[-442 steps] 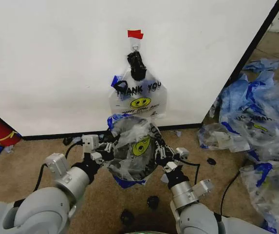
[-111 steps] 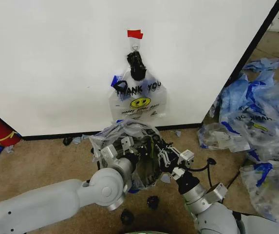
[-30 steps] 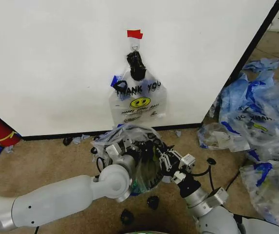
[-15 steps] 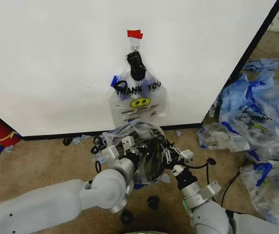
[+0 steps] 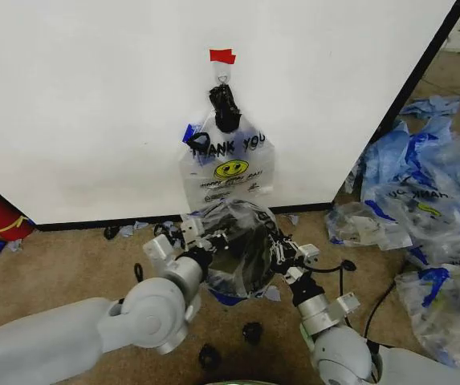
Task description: Pick up the garbage bag from the wall and place it over the trash bin.
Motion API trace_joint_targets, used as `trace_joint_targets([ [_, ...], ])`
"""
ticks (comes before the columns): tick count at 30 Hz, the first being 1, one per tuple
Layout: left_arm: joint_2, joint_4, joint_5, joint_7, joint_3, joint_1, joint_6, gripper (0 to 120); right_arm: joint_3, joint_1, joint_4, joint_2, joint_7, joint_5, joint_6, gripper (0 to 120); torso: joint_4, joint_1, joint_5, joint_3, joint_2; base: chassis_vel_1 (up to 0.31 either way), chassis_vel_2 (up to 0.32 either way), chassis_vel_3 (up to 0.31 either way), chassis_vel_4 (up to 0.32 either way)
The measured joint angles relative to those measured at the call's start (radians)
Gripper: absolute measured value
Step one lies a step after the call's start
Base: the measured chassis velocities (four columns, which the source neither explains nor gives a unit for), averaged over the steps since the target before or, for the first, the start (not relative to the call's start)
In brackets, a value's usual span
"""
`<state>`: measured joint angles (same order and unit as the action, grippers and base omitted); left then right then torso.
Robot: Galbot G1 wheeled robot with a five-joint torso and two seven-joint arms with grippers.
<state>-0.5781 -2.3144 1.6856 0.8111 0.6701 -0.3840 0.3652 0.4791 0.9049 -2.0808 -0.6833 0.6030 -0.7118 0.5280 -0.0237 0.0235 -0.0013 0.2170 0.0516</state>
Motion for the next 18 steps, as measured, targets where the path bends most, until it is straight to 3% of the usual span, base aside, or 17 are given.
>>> trace_joint_targets([
  [3, 0.094, -0.063, -0.002, -0.012, -0.027, -0.011, -0.001, 0, -0.002, 0.008, -0.007, -0.011, 0.018, -0.033, -0.007, 1, 0.0001, 0.0, 0.0001, 0.0, 0.0, 0.0, 0.0, 0.0, 0.0],
  [9, 0.209, -0.145, -0.04, -0.037, -0.068, -0.032, 0.0, 0, 0.009, 0.019, -0.034, -0.043, 0.023, -0.13, -0.01, 1, 0.0001, 0.0, 0.0002, 0.0, 0.0, 0.0, 0.0, 0.0, 0.0],
  [13, 0.248, -0.176, -0.067, -0.05, -0.076, -0.055, 0.002, 0, 0.019, 0.021, -0.047, -0.072, -0.011, -0.236, 0.007, 1, 0.0003, 0.0, 0.0003, 0.0, 0.0, 0.0, 0.0, 0.0, 0.0],
  [18, 0.247, -0.178, -0.077, -0.05, -0.078, -0.07, 0.006, 0, 0.025, 0.028, -0.036, -0.106, -0.086, -0.379, 0.035, 1, 0.0001, 0.0, 0.0003, 0.0, 0.0, 0.0, 0.0, 0.0, 0.0],
])
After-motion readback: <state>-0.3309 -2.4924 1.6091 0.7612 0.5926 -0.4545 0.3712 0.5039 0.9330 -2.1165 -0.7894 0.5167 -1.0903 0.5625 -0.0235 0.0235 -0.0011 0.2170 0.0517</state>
